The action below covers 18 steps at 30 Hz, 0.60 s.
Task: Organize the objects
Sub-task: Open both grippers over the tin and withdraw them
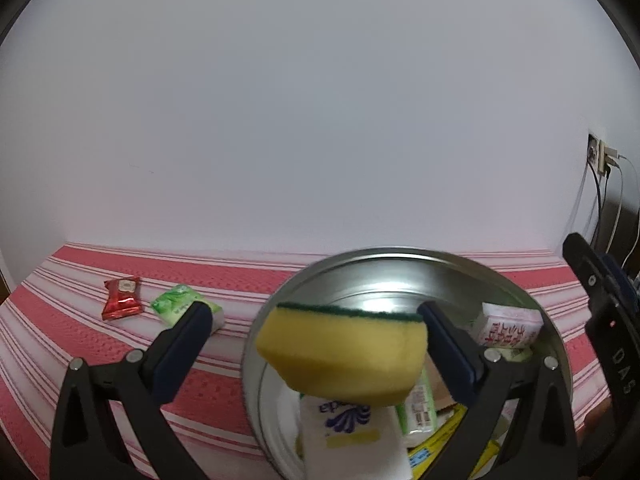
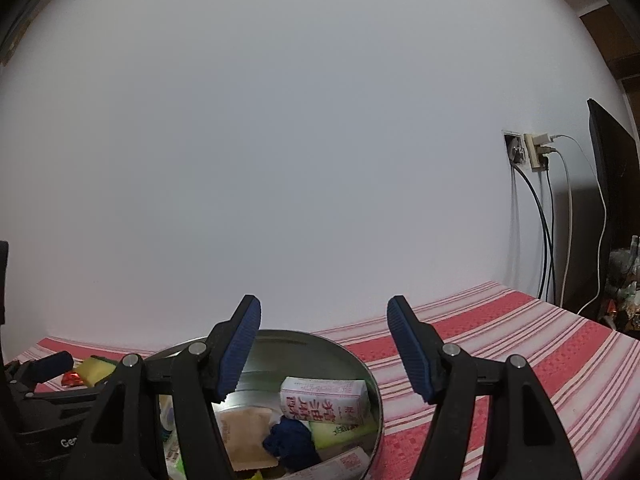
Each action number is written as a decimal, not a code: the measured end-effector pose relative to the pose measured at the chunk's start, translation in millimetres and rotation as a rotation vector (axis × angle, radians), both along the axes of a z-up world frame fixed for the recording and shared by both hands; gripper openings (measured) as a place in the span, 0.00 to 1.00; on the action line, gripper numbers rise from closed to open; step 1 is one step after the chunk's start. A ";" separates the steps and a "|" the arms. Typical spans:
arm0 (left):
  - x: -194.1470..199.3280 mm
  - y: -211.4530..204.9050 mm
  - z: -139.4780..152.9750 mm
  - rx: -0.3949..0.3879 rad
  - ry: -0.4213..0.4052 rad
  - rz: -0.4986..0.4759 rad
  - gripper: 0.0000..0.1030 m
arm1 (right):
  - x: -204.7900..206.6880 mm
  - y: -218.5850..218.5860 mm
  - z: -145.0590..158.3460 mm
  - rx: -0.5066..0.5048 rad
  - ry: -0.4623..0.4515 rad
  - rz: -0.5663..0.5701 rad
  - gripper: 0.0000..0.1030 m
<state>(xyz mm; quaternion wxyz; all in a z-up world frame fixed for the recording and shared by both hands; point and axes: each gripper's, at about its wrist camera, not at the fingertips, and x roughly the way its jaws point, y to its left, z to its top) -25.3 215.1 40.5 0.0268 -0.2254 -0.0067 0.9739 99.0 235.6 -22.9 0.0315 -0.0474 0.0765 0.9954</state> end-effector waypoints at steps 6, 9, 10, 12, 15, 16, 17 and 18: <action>4.0 -5.2 -1.8 -0.034 0.040 0.022 1.00 | 8.7 -6.4 2.9 0.000 0.015 -0.033 0.66; 3.7 -9.8 -3.1 -0.042 0.041 0.032 1.00 | 15.2 -5.4 2.8 -0.032 0.021 -0.046 0.66; 4.5 -10.6 -3.1 -0.045 0.044 0.037 1.00 | 17.4 -4.7 2.5 -0.046 0.021 -0.047 0.66; 5.2 -17.1 -4.3 -0.052 0.047 0.045 1.00 | 17.7 0.4 4.7 -0.077 0.016 -0.052 0.66; 10.1 -26.0 -5.3 -0.034 0.051 0.014 1.00 | 22.4 -0.9 4.5 -0.093 0.012 -0.058 0.66; 14.3 -27.6 -3.6 -0.034 0.061 0.006 1.00 | 24.1 -1.4 4.9 -0.093 0.016 -0.059 0.66; 19.7 -30.5 -1.0 -0.039 0.074 -0.001 1.00 | 26.0 -2.7 5.4 -0.091 0.020 -0.061 0.66; 24.1 -31.2 0.5 -0.048 0.093 -0.008 1.00 | 28.2 -4.4 5.9 -0.088 0.026 -0.061 0.66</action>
